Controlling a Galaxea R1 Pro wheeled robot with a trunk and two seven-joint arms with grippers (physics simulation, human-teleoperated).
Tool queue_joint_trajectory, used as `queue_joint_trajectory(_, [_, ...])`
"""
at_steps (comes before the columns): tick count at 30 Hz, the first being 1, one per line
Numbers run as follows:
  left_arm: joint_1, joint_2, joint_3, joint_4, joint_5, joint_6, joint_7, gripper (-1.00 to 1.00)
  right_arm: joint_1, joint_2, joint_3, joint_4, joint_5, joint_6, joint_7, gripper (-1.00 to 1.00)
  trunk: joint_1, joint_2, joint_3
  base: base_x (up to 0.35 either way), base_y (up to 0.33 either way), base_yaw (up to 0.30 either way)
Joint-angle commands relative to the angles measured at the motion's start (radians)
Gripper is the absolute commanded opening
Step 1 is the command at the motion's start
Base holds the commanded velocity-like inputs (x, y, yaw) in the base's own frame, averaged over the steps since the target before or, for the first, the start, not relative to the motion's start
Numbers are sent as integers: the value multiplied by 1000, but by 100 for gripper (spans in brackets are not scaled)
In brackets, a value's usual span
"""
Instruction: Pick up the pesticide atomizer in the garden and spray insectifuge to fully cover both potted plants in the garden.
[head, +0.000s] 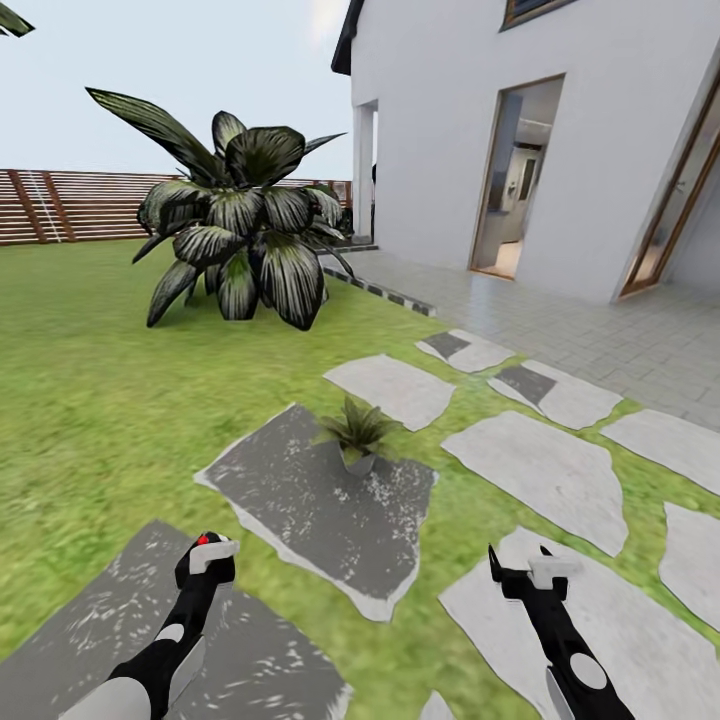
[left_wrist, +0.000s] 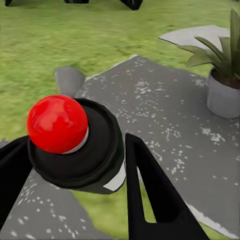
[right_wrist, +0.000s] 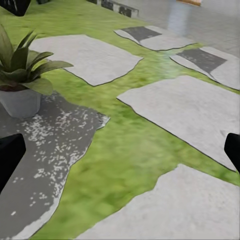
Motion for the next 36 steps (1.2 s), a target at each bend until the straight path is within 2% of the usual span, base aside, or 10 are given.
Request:
queue_joint_trajectory(1, [-1,0,1,1,-4,-3,4,-100,0,0,0,0,1,-3,0,100,0,0,-1,338,0,0])
queue_joint_trajectory(36, [-1,0,2,1,-4,-3,4,-100,0,0,0,2,1,-3,0,100,0,0,-1,338,0,0])
